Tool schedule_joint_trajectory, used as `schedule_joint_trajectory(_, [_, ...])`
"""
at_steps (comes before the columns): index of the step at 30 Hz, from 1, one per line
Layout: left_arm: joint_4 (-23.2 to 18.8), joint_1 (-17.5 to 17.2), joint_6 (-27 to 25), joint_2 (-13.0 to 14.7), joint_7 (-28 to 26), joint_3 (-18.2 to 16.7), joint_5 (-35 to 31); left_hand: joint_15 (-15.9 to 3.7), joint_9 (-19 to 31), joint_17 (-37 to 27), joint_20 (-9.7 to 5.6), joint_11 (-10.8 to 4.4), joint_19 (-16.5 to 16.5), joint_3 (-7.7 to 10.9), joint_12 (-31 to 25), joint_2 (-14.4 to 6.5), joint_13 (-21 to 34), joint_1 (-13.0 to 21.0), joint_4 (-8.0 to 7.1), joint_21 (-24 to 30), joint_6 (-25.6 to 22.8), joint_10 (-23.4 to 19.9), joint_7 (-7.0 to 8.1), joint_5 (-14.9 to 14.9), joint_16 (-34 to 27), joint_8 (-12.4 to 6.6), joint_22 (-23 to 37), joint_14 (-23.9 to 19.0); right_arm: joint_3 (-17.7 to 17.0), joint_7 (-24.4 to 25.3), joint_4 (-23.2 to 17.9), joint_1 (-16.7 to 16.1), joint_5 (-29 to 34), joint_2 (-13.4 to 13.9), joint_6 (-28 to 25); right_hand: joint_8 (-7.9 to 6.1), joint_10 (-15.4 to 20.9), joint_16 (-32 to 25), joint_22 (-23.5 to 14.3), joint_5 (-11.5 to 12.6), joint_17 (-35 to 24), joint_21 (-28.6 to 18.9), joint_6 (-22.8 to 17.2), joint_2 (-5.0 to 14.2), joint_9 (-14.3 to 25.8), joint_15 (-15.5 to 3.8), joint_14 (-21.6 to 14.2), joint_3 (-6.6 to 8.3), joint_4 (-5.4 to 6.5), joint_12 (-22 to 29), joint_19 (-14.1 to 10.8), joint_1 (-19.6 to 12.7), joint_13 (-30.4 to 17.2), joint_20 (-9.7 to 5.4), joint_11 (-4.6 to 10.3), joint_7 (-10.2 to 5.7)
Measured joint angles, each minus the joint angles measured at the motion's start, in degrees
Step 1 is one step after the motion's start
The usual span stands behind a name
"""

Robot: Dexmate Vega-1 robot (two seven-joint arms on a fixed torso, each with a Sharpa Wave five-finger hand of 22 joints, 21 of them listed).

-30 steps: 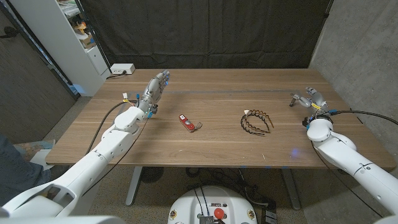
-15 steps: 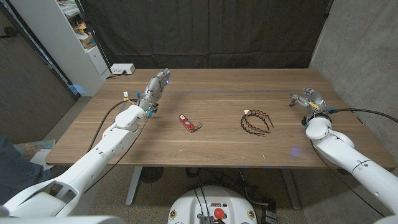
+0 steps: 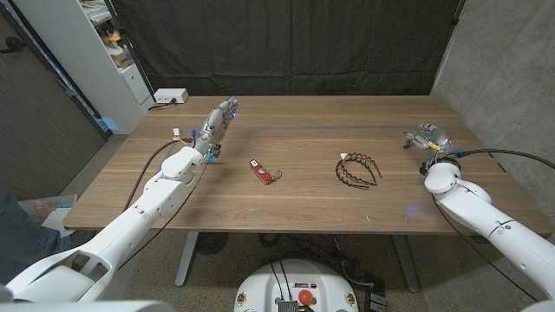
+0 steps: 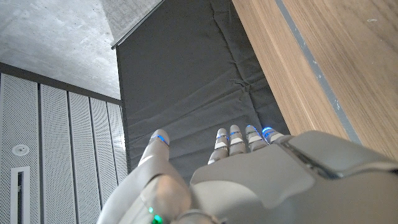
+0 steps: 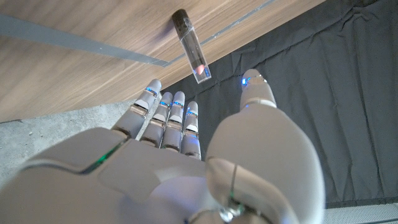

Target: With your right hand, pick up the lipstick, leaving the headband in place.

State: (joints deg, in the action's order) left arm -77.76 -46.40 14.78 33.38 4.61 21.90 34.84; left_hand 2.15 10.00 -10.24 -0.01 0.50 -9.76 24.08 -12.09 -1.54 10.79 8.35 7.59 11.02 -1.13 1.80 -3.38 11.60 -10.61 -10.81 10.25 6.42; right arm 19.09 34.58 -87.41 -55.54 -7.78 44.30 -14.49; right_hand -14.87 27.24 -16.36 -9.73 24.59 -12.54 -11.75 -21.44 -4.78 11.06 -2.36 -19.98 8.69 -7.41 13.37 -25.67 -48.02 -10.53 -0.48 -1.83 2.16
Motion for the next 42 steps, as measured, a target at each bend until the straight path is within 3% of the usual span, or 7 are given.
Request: schedule_joint_trajectory(42, [0.56, 0.14, -0.33, -0.21, -0.25, 0.16, 0.05, -0.19, 0.00, 0.00, 0.00, 0.01, 0.00, 0.00, 0.00, -0.06, 0.00, 0.06, 0.00, 0.00, 0.00, -0.01, 0.00, 0.00, 0.00, 0.00, 0.00, 0.19, 3.22, 0.35, 4.55, 3.87, 0.42, -1.96, -1.94, -0.89, 6.57, -2.52, 0.01, 0.44, -0.93, -0.34, -6.75, 2.61, -0.01, -0.20, -6.56, -1.18, 0.70, 0.60, -3.46, -2.61, -0.28, -1.25, 1.03, -1.62])
